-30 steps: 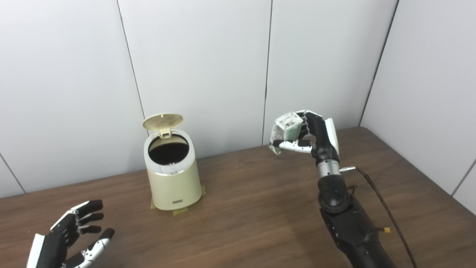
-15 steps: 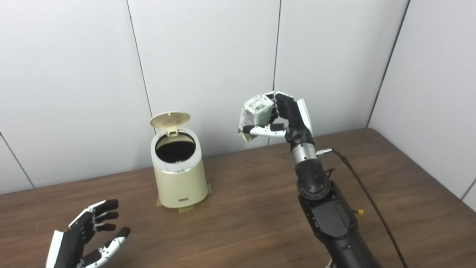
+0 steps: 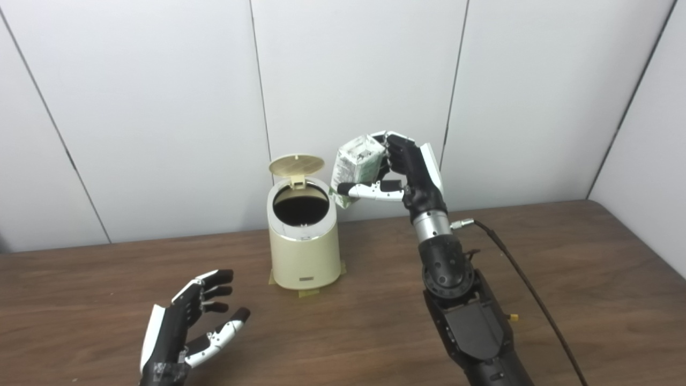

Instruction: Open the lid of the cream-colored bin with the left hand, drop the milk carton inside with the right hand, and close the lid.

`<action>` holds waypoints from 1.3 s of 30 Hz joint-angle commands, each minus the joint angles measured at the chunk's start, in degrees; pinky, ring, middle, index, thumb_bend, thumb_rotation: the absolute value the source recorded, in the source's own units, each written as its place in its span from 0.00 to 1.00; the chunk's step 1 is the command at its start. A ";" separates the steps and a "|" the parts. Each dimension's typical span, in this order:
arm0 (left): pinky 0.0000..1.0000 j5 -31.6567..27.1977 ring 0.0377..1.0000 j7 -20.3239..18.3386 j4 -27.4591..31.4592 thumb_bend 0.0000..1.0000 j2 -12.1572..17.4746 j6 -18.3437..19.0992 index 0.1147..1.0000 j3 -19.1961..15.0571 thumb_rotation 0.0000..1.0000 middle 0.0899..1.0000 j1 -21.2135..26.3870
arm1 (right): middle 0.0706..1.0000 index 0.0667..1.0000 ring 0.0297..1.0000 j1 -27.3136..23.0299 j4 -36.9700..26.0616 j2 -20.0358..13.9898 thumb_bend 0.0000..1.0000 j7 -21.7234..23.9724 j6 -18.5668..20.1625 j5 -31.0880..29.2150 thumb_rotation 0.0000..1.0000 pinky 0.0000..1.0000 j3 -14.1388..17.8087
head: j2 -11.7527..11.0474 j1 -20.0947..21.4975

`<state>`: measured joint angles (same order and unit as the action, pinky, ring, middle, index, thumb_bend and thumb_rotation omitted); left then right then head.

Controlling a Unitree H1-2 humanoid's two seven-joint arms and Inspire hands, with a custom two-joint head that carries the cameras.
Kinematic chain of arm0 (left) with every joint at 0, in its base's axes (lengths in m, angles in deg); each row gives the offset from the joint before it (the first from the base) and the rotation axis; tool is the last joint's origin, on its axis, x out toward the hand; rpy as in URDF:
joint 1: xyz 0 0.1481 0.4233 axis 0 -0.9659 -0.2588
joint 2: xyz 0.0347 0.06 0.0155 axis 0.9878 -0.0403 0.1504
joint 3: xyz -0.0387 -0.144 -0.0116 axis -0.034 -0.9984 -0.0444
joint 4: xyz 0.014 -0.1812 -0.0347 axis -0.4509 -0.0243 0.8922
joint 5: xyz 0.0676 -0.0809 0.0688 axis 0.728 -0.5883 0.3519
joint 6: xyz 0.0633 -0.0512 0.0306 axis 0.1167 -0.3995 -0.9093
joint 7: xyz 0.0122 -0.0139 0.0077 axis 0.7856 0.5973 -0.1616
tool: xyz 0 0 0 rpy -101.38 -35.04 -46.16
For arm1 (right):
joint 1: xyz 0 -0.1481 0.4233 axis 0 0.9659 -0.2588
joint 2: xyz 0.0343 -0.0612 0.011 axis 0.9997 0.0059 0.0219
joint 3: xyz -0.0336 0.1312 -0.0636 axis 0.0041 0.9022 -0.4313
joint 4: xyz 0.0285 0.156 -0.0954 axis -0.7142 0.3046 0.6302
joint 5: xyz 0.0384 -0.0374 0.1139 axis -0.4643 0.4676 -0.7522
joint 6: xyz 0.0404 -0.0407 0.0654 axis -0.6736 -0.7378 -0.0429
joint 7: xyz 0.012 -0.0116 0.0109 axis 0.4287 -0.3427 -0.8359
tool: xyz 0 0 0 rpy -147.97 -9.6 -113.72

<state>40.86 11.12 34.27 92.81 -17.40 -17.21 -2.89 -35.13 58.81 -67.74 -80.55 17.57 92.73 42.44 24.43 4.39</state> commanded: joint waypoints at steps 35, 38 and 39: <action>0.64 2.57 0.74 2.68 3.12 0.62 -3.64 0.64 0.71 2.05 0.16 0.76 0.97 | 0.39 0.49 0.30 -12.45 16.31 3.96 0.52 -2.79 -7.55 1.72 0.00 0.28 -3.02 | 1.62 -5.66; 0.64 2.67 0.73 2.64 3.14 0.62 -3.64 0.65 0.71 2.08 0.16 0.76 0.98 | 0.39 0.49 0.30 -12.72 17.25 4.15 0.52 -3.50 -7.69 1.90 0.00 0.27 -3.21 | 1.69 -5.69; 0.64 2.65 0.74 2.62 3.10 0.62 -3.63 0.59 0.72 2.07 0.16 0.76 0.99 | 0.39 0.49 0.30 -12.79 17.46 4.17 0.52 -3.70 -7.70 1.96 0.00 0.27 -3.29 | 1.69 -5.69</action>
<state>43.22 12.97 35.35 89.37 -16.08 -15.27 -3.30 -43.90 76.90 -63.80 -83.70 12.07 93.99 39.35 26.10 -1.23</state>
